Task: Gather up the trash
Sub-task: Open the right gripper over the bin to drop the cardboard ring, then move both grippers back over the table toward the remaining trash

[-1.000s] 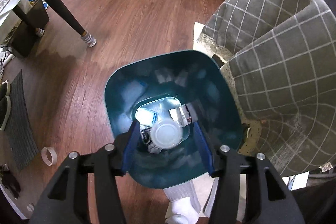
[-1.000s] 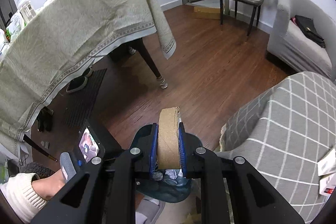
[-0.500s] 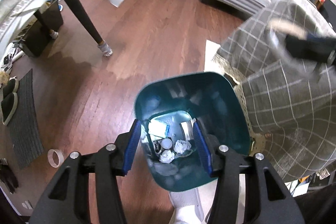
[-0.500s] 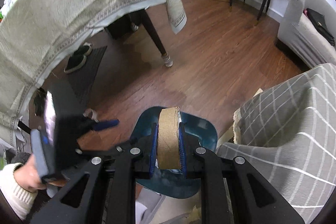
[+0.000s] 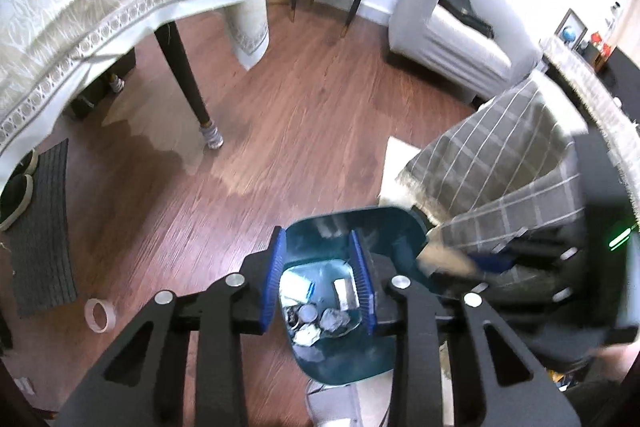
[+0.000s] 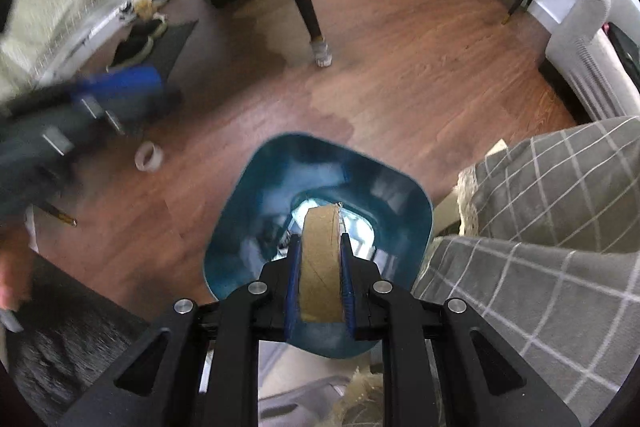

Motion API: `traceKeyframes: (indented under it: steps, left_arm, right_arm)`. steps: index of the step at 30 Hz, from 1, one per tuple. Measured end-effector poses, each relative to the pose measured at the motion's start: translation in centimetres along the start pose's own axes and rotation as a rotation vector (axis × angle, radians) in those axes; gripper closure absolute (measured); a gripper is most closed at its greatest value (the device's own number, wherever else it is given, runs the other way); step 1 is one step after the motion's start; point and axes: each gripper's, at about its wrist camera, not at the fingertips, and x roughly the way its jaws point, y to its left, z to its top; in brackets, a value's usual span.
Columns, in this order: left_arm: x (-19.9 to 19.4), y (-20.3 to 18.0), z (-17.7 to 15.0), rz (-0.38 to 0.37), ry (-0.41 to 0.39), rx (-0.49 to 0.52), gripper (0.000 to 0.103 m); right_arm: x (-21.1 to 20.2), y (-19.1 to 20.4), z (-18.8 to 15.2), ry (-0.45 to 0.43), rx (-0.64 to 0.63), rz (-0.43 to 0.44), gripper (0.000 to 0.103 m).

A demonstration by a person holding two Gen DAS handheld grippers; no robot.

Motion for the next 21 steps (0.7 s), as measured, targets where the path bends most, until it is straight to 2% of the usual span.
traceKeyframes:
  steps: [6, 7, 8, 10, 14, 21]
  left_arm:
    - [-1.6, -0.5, 0.9, -0.019, -0.045, -0.001, 0.07]
    - [-1.9, -0.2, 1.0, -0.022, -0.051, -0.005, 0.07]
    - [-2.1, -0.3, 1.1, -0.023, -0.055, -0.008, 0.07]
    - [-2.4, -0.2, 1.4, -0.033, -0.06, -0.017, 0.07]
    - [-3.3, -0.9, 1.7, -0.048, -0.082, -0.012, 0.07]
    - [-4.8, -2.2, 2.0, -0.073, -0.114, -0.002, 0.07]
  right_arm:
    - [1.7, 0.3, -1.5, 0.083, -0.035, -0.03, 0.085]
    - [2.0, 0.5, -1.9, 0.102, -0.051, -0.036, 0.081]
    - [2.1, 0.7, -2.1, 0.111, -0.062, -0.049, 0.07]
    - [2.0, 0.9, -2.4, 0.111, -0.076, -0.067, 0.061]
    - [0.9, 0.5, -2.2, 0.078, -0.062, -0.06, 0.061]
    - [-3.9, -0.1, -1.1, -0.057, -0.005, 0.007, 0.061]
